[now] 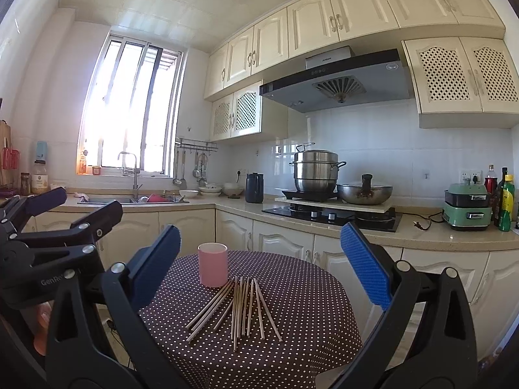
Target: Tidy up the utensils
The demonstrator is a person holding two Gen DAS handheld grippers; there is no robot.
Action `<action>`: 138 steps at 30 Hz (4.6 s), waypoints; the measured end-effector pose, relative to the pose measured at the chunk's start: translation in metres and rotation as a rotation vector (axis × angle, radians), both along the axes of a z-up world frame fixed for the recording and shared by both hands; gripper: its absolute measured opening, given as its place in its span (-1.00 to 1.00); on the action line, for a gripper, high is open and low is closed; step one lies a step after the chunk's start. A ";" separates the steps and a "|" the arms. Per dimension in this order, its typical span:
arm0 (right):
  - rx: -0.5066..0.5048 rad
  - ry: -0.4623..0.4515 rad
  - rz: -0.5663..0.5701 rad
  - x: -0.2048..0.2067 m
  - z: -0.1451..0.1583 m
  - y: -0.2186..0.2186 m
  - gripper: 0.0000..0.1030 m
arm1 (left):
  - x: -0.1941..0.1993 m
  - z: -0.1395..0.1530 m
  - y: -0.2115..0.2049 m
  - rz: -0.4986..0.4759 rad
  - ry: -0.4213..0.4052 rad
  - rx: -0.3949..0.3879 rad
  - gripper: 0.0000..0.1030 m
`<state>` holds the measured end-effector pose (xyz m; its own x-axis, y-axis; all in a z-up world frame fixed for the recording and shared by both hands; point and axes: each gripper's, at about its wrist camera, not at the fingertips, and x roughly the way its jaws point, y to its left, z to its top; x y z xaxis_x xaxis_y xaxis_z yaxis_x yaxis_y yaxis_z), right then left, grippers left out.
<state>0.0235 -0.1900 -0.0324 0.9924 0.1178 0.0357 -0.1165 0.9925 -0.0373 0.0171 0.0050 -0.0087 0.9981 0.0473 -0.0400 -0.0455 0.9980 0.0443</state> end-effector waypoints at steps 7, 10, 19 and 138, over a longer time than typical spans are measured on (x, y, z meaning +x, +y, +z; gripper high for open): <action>-0.021 0.017 0.001 0.021 -0.007 0.006 0.88 | 0.022 -0.006 0.003 0.018 0.021 -0.005 0.84; -0.019 0.037 0.015 0.034 -0.012 0.008 0.88 | 0.036 -0.011 0.004 0.042 0.030 -0.016 0.84; 0.006 0.163 0.065 0.092 -0.026 0.005 0.88 | 0.088 -0.024 0.008 0.046 0.100 0.003 0.84; 0.154 0.637 0.492 0.416 -0.027 0.067 -0.89 | 0.323 -0.048 0.046 -0.373 0.437 -0.221 -0.89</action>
